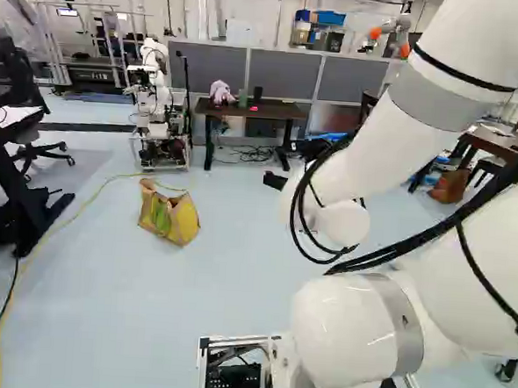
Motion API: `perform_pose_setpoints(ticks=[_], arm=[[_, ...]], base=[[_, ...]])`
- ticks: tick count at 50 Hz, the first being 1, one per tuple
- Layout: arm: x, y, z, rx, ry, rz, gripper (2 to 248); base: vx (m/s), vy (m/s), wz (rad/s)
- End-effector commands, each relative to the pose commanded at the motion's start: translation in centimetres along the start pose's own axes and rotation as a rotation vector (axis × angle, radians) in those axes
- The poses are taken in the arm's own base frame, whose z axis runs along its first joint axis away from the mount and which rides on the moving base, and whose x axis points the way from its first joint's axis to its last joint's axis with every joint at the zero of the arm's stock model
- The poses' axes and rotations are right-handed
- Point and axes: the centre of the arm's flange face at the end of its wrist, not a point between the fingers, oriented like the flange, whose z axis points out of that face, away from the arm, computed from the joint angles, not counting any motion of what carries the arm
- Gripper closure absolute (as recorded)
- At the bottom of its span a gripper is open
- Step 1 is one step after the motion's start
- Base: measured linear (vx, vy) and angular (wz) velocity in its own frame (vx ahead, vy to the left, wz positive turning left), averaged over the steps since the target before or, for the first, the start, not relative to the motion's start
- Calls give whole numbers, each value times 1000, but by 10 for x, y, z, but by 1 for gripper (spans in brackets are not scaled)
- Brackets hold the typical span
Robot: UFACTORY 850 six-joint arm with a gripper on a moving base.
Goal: Pick up the bag on the ground and place it on the table
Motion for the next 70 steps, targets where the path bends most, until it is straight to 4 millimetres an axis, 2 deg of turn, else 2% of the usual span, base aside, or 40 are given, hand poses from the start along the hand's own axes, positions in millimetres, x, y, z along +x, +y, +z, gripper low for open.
perform_pose_setpoints(ticks=[70], arm=[[0, 0, 0, 0, 0, 0, 3]], base=[[16, 1, -1]])
